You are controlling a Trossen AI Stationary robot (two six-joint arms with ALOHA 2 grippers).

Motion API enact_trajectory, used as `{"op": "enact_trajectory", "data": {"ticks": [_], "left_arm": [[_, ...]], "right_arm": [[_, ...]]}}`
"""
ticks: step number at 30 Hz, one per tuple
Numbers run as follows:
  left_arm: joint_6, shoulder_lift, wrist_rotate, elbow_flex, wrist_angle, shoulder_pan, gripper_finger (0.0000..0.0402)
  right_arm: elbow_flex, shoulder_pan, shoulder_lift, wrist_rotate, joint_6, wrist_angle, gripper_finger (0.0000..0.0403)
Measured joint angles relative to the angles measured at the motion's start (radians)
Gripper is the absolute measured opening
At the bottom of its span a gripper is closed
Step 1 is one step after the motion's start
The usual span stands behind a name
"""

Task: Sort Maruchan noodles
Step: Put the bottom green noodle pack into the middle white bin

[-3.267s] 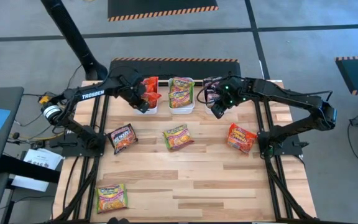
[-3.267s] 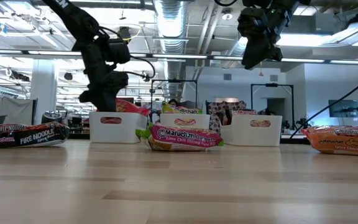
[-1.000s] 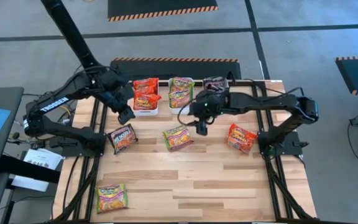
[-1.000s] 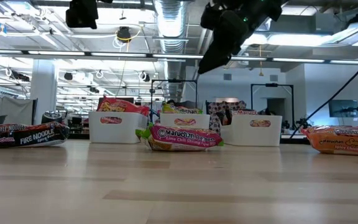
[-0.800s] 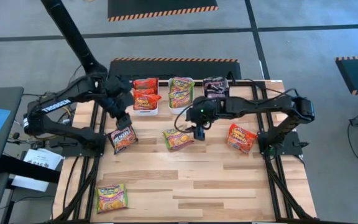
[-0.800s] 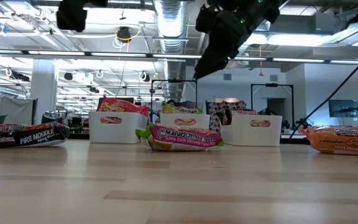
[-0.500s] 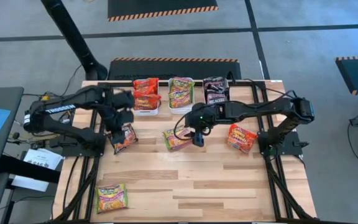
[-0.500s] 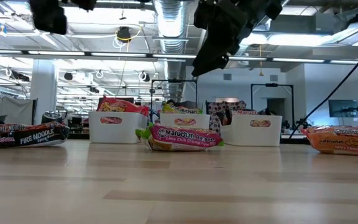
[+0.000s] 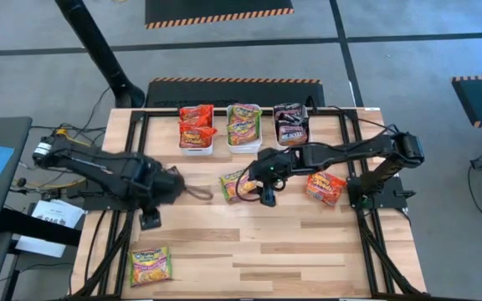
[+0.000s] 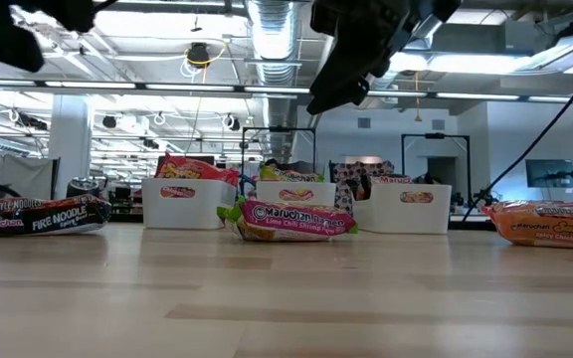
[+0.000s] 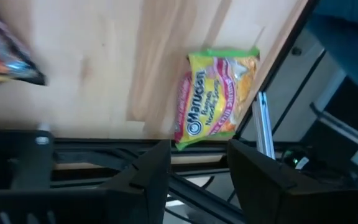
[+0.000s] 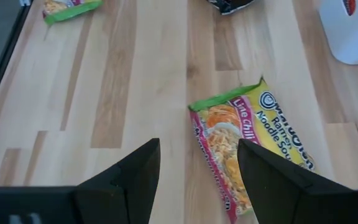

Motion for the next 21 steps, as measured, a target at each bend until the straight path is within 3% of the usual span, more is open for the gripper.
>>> {"op": "enact_trajectory", "data": {"ticks": [11, 21], "left_arm": [[-0.354, 0.0, -0.044, -0.174, 0.284, -0.28, 0.0144], [-0.608, 0.008, -0.159, -0.223, 0.451, -0.476, 0.0144]], "right_arm": [[0.0, 0.004, 0.0, 0.0, 0.079, 0.0, 0.024], [0.0, 0.005, 0.0, 0.0, 0.093, 0.0, 0.024]]}}
